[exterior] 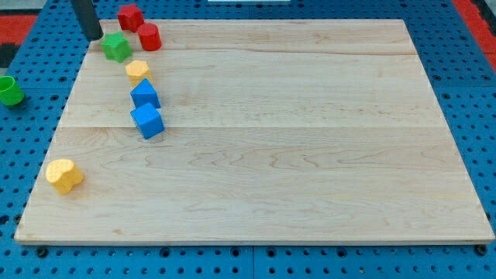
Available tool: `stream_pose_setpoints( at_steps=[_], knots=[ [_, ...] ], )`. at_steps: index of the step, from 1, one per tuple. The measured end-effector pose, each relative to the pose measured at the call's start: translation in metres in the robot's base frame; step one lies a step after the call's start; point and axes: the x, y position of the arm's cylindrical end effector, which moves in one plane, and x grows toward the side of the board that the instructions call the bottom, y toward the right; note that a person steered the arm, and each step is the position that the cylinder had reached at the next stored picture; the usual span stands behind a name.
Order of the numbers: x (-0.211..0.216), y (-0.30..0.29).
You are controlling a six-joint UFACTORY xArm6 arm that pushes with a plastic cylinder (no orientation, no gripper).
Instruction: Slide the blue triangle to the bottom of the yellow hexagon
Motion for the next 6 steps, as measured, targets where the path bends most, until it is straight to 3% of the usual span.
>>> stream_pose_setpoints(
  at_steps=[1,2,3,4,5,6],
  knots=[
    [0.025,0.010],
    [0.026,0.067],
    [0.072,0.045],
    [0.136,0.059],
    [0.165,0.091],
    [0.158,0.158]
  ],
)
